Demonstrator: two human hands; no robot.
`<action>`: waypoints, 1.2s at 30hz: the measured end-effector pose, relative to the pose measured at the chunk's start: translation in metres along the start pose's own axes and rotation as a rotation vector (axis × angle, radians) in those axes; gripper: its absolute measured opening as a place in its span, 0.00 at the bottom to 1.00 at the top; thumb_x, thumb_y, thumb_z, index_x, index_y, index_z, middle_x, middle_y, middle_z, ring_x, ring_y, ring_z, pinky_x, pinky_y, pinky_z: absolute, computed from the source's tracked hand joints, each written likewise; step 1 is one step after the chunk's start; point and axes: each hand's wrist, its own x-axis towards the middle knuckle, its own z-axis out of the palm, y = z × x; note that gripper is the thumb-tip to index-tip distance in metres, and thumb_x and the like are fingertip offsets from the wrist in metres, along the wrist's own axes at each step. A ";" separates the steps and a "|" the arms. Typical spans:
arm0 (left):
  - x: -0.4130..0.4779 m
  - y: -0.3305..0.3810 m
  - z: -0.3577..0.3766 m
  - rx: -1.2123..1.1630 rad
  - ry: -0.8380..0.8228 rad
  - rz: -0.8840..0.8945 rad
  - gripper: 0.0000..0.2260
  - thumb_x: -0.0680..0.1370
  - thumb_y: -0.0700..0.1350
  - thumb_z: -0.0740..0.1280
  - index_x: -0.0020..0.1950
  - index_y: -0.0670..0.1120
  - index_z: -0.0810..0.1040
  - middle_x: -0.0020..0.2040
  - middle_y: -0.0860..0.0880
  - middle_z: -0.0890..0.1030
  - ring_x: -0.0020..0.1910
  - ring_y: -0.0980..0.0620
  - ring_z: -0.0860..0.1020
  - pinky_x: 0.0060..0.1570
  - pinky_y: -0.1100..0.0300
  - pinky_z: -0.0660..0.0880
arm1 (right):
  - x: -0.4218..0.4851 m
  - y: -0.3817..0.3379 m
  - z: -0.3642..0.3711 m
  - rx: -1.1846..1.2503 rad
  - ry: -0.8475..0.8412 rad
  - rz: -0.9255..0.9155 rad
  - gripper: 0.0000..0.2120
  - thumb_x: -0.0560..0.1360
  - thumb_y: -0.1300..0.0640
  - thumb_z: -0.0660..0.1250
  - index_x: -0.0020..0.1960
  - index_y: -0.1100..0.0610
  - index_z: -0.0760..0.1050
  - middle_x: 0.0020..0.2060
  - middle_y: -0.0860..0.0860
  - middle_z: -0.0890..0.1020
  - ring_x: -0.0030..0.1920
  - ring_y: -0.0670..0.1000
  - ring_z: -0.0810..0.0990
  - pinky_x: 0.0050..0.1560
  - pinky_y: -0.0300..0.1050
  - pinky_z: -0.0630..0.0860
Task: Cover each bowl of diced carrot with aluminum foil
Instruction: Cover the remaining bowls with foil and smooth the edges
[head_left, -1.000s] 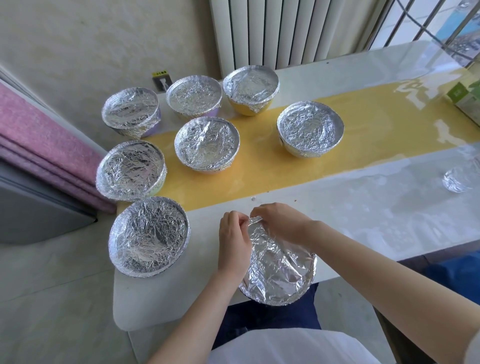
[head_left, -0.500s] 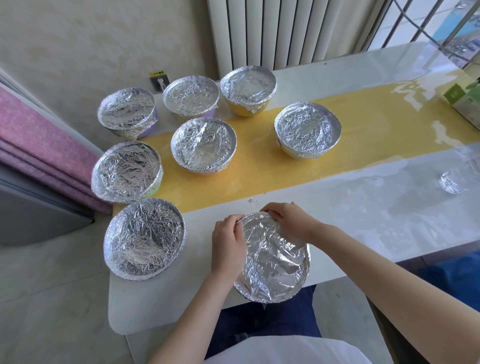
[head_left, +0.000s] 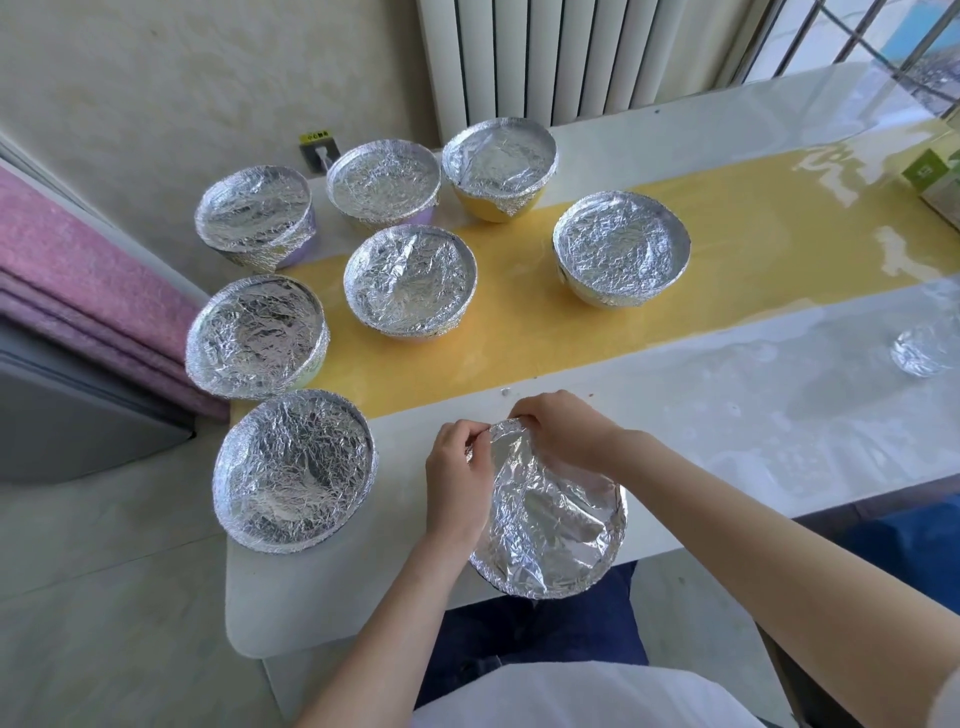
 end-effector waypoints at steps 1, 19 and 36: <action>0.001 -0.001 0.001 0.012 0.008 0.015 0.07 0.78 0.37 0.62 0.44 0.46 0.77 0.40 0.54 0.73 0.36 0.50 0.75 0.39 0.64 0.70 | 0.000 0.000 0.000 -0.010 0.000 0.005 0.15 0.76 0.67 0.56 0.56 0.59 0.76 0.47 0.56 0.82 0.48 0.57 0.77 0.46 0.47 0.72; -0.001 -0.005 0.003 0.064 0.065 0.106 0.04 0.76 0.35 0.65 0.45 0.42 0.77 0.41 0.48 0.76 0.40 0.53 0.74 0.40 0.67 0.69 | -0.001 -0.010 0.006 -0.168 -0.015 -0.165 0.16 0.77 0.66 0.57 0.62 0.55 0.73 0.54 0.53 0.79 0.53 0.56 0.78 0.50 0.51 0.75; -0.021 -0.001 0.003 0.039 0.041 0.002 0.16 0.80 0.34 0.55 0.68 0.40 0.66 0.58 0.49 0.65 0.55 0.56 0.71 0.54 0.75 0.64 | -0.014 0.010 0.008 0.188 0.110 0.004 0.13 0.81 0.60 0.55 0.58 0.58 0.76 0.50 0.55 0.82 0.51 0.57 0.79 0.49 0.46 0.71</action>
